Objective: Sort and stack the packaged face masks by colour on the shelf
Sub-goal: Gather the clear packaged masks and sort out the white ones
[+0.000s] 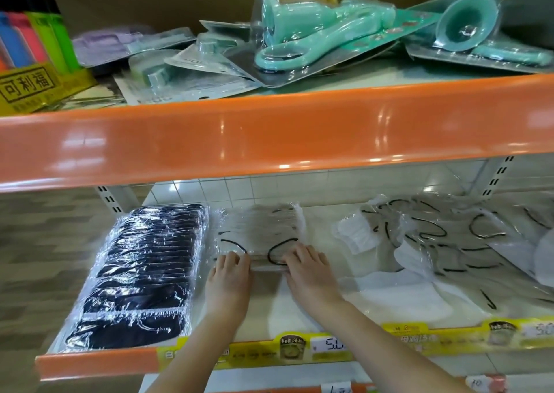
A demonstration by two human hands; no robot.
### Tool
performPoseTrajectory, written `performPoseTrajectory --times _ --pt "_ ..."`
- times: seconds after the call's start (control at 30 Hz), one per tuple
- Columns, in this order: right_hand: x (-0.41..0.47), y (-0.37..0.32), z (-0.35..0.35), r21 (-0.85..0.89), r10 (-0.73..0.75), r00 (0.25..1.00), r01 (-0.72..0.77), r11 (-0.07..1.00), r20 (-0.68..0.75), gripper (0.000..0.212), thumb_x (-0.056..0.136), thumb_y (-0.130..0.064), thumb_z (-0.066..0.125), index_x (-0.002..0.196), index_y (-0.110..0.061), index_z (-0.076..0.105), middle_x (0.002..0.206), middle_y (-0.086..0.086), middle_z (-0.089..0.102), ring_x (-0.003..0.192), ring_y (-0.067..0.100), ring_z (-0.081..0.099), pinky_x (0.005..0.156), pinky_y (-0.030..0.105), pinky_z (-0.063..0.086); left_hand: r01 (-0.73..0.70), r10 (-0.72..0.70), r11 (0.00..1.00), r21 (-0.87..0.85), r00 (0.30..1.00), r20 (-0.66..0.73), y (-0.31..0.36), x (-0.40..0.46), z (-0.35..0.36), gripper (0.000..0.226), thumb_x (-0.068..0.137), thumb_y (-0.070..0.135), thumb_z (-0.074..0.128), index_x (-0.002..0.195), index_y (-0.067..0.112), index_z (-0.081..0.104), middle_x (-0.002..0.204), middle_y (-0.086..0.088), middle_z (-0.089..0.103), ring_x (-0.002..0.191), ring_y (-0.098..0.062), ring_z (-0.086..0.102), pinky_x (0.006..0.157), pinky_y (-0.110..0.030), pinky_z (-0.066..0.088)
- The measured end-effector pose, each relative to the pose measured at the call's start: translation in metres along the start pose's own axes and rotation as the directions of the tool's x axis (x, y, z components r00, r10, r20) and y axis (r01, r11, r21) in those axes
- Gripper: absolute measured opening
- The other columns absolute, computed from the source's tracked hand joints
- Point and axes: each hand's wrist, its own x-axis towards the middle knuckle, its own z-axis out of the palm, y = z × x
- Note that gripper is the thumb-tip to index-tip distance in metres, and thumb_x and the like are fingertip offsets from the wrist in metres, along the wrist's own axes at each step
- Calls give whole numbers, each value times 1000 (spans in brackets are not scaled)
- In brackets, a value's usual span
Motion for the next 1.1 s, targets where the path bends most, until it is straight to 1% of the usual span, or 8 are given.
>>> performPoseTrajectory --times 0.17,0.27,0.37,0.43,0.6,0.83,1.0,1.1 --pt "5 -3 -1 -2 31 999 -31 1000 29 38 50 -18 86 83 -20 67 87 -1 59 76 21 60 61 29 47 -18 18 1000 -24 1000 -11 1 0 0 29 63 14 83 79 14 59 76 -2 56 71 -26 57 52 -35 46" --pt "0 -2 1 12 -8 999 9 1000 -36 17 70 -25 71 85 -18 67 88 0 59 77 22 60 62 31 48 -82 75 991 -101 995 -72 -2 -2 3 18 73 13 71 87 16 60 86 -1 59 80 -26 57 58 -36 49" --pt "-7 -4 4 24 -19 999 20 1000 -35 27 80 -31 45 90 -18 67 93 0 59 82 22 59 66 31 47 -198 185 965 -170 979 -88 2 -8 4 28 67 17 45 91 21 59 99 5 59 89 -19 53 62 -32 48" --pt "-9 -6 4 37 -18 1000 18 999 -9 26 79 -29 50 93 -17 68 97 0 59 86 22 59 67 32 49 -202 189 959 -200 978 -82 7 -11 4 35 65 22 39 91 22 61 102 8 61 91 -15 53 65 -31 49" --pt "-10 -10 -3 80 23 991 -34 996 130 42 55 -19 78 96 -15 68 101 2 60 90 24 62 68 34 54 -143 131 971 -190 989 -72 23 -13 1 33 71 29 40 89 21 67 95 8 65 85 -18 59 64 -32 49" --pt "-5 10 -24 280 -18 994 -14 960 112 31 85 -12 56 115 -13 62 118 3 57 110 26 52 92 37 43 -138 131 975 -175 990 -51 61 -10 -8 25 69 24 42 81 22 64 78 8 62 71 -21 61 60 -30 45" --pt "-7 46 -51 216 32 988 -65 974 152 30 94 -19 49 122 -17 57 124 0 52 118 21 44 98 32 36 -191 193 956 -225 981 -14 100 2 -14 30 74 23 43 89 21 69 81 6 67 75 -21 65 63 -30 49" --pt "-15 76 -64 180 78 982 -110 978 173 33 94 -16 47 126 -18 55 128 -2 49 121 18 42 98 30 34 -184 196 947 -265 980 19 127 10 -15 23 74 16 60 93 22 70 90 5 69 83 -21 66 68 -33 51"
